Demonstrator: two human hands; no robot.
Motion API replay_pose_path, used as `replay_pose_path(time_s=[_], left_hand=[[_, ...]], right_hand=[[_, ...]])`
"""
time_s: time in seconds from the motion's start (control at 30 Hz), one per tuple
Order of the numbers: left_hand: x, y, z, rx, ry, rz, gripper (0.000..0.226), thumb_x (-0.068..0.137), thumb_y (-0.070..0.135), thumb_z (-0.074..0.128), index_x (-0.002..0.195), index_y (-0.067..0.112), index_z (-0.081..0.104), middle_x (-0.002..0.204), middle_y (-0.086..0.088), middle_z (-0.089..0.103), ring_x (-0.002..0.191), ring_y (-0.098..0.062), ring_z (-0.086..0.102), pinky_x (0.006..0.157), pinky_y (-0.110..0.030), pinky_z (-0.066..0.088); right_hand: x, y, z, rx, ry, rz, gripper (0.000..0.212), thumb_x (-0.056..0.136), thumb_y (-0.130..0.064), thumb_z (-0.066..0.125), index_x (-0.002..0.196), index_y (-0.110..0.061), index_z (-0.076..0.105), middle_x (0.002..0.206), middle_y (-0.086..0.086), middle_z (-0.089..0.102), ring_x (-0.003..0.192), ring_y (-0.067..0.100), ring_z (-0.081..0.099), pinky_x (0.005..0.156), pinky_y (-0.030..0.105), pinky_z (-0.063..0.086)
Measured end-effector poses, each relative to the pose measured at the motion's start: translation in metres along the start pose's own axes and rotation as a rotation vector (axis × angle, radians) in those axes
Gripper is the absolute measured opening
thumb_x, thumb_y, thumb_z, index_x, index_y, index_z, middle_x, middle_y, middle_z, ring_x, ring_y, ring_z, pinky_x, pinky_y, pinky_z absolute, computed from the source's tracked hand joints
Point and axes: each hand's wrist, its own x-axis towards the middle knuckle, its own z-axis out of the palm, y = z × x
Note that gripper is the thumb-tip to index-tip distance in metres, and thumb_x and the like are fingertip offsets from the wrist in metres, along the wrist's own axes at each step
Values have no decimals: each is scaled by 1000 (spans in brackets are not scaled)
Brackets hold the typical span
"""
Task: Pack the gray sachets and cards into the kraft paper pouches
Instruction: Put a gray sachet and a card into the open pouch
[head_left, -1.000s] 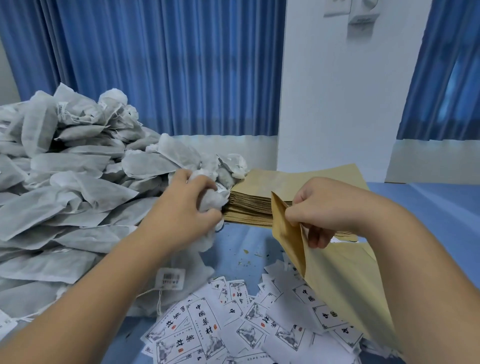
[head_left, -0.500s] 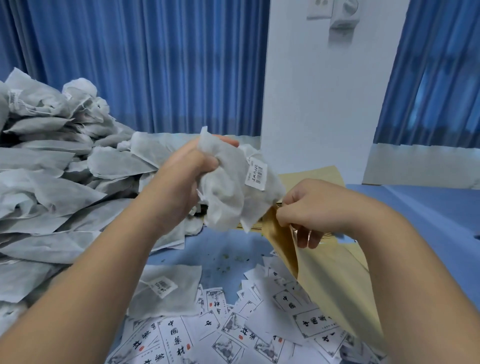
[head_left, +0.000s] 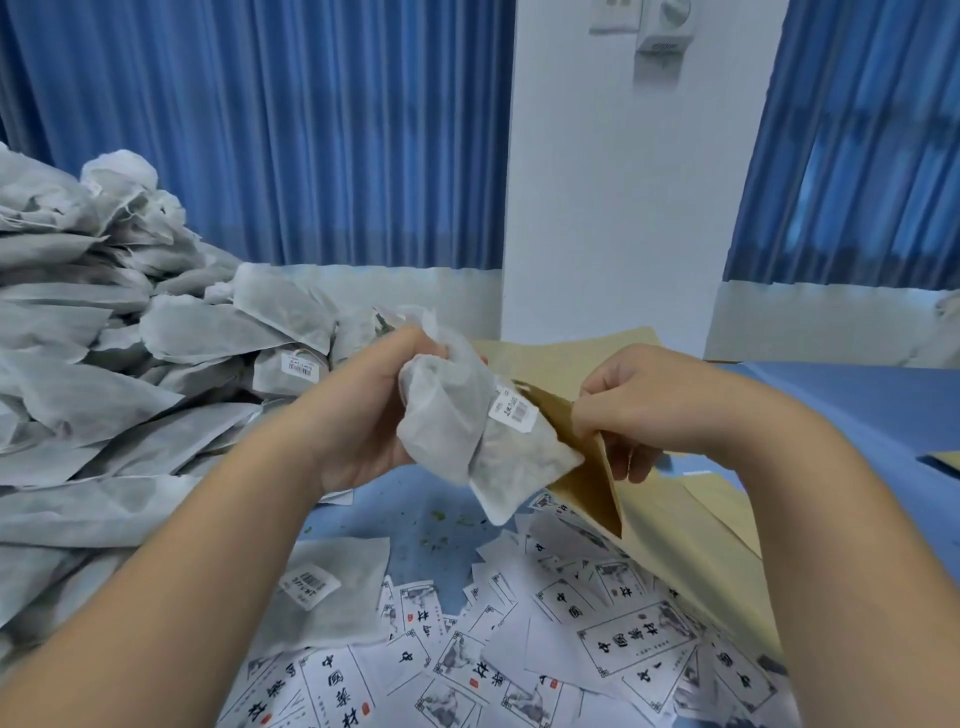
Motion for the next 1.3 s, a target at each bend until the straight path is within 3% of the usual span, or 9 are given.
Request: replay_pose_path(time_s=[0.1,0.2,0.43,0.57,0.67,0.87,1.03,1.2,1.3], left_hand=[[5,-6,2,66,38,-69,20,91,23,45,104,13,57,94,-12,52,82,-23,54,56,-23,53],[8,-7,9,18,96,-67,16,93,21,49,97,10,60,88,-13,56,73,-20,61,53,-27,55],[9,-3,12,-267,46,-83,35,94,16,37,112,-3,60,117,-28,60,111,-40,60,78,-48,57],[8,-4,15,-240,68,-111,37,96,14,36,117,-7,59,119,-30,62,105,-39,64,69,-46,60],[8,-7,20,-120,109,-92,30,96,12,40,107,-4,63,104,-24,70,83,-29,71,56,-37,60],[5,-2,24,-223,75,-51,32,95,12,41,111,-5,63,106,-25,69,81,-32,72,57,-38,60],[6,-9,28,205,203,20,16,92,25,57,91,14,69,72,-2,68,57,-15,64,56,-27,54],[8,-10,32,-119,204,11,17,95,3,48,96,1,65,73,-11,70,61,-18,69,51,-29,57],[8,-9,28,-276,180,-41,25,93,-1,41,107,-4,61,88,-18,67,70,-23,67,58,-33,59]], right_hand=[[2,-1,4,-28,-9,0,40,78,-8,56,40,-18,47,46,-1,51,49,22,58,47,25,47],[4,-4,9,-58,-4,-10,32,79,-10,55,48,-17,50,47,-1,52,50,21,59,51,28,50],[3,-4,8,-44,16,-4,30,81,-11,52,51,-13,48,43,0,52,39,14,52,44,21,43],[4,-3,7,-28,30,-26,28,80,-11,53,52,-12,50,45,1,53,43,16,54,45,22,45],[6,-4,11,-22,4,-35,27,81,-12,54,54,-12,52,49,2,54,50,19,57,48,24,48],[7,-4,10,41,28,-51,25,81,-12,55,56,-12,56,50,1,54,49,18,57,46,22,46],[7,-3,12,24,34,-40,28,82,-17,57,54,-13,56,53,3,57,50,19,58,45,21,46],[7,-3,12,26,55,-28,25,82,-14,56,57,-11,55,53,4,56,48,18,56,45,21,46],[6,-3,10,67,90,-37,25,81,-12,56,56,-11,55,51,2,55,48,17,55,44,20,45]])
